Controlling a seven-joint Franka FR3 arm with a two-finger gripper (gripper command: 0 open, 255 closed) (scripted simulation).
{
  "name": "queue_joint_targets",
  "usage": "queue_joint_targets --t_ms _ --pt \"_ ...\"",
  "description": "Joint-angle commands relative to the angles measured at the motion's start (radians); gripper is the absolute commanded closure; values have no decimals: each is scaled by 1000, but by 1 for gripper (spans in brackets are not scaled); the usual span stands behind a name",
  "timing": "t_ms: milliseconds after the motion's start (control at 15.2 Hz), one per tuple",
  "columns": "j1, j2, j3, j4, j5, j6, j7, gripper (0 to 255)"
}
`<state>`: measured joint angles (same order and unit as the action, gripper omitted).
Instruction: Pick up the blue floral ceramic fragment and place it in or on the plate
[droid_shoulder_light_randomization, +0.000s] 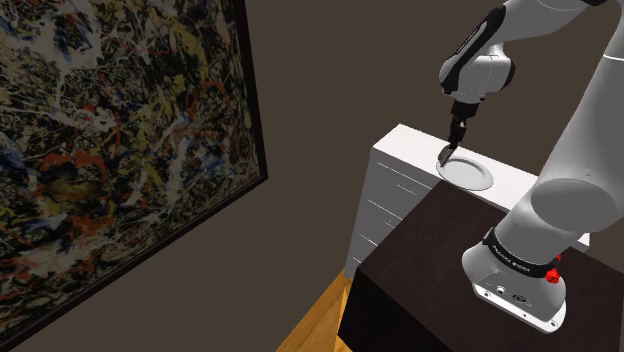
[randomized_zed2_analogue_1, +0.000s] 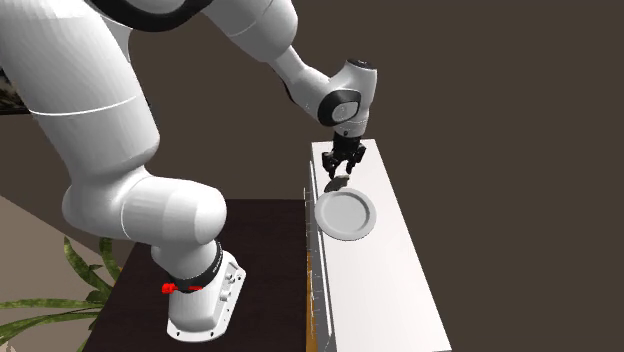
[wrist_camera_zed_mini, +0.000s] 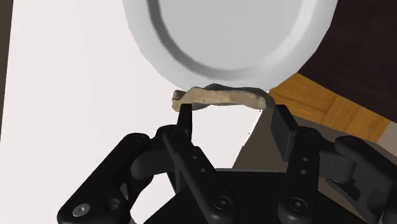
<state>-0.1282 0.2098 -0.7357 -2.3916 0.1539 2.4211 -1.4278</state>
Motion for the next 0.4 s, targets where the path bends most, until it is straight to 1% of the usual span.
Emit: queue_joint_targets --t_ms 0,66,330 --pt "7 -70 -41 -78 -67 27 13 255" --pt "8 -118 -69 -123 -122 39 29 255" --pt "-13 -45 -36 -125 -34 92 -32 255"
